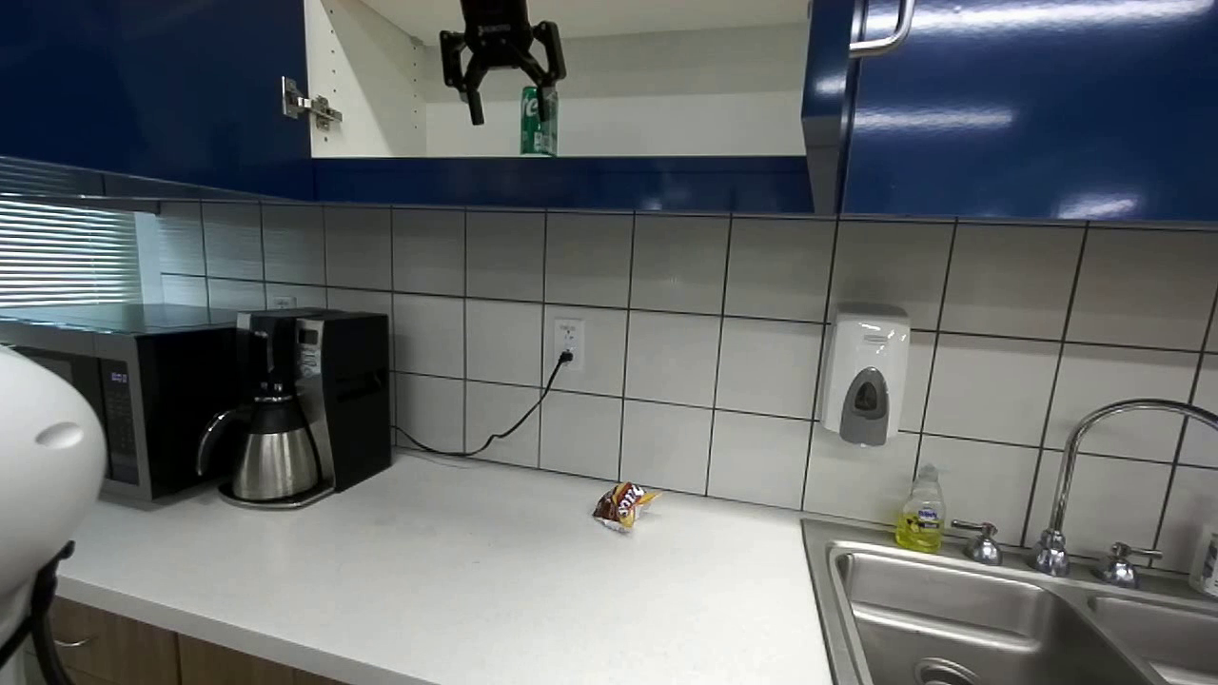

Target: Put the green can inside the open upper cabinet.

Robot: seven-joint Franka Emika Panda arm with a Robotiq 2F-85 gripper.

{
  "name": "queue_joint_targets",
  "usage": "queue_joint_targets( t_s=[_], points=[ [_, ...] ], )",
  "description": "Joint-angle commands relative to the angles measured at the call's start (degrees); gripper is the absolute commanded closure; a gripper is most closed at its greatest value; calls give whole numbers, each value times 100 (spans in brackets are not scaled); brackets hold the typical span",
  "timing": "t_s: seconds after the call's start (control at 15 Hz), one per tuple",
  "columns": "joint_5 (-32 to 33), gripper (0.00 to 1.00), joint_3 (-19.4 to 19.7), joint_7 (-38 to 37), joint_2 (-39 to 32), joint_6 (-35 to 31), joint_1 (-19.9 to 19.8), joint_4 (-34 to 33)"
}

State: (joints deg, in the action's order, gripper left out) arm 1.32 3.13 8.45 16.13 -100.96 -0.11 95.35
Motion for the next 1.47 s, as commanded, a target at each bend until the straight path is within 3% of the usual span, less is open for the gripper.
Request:
queue_joint_targets(
  t_s=[0.0, 0.27, 0.67, 0.73, 1.4],
  points=[
    [-54, 0, 29, 300, 896, -381, 17, 1381],
    [-19, 0, 53, 399, 1368, -601, 44, 2417],
    [104, 0, 54, 388, 1592, -980, 24, 3460],
    [39, 0, 17, 220, 1392, -799, 21, 3115],
    [39, 0, 38, 241, 1456, -897, 19, 3355]
  ],
)
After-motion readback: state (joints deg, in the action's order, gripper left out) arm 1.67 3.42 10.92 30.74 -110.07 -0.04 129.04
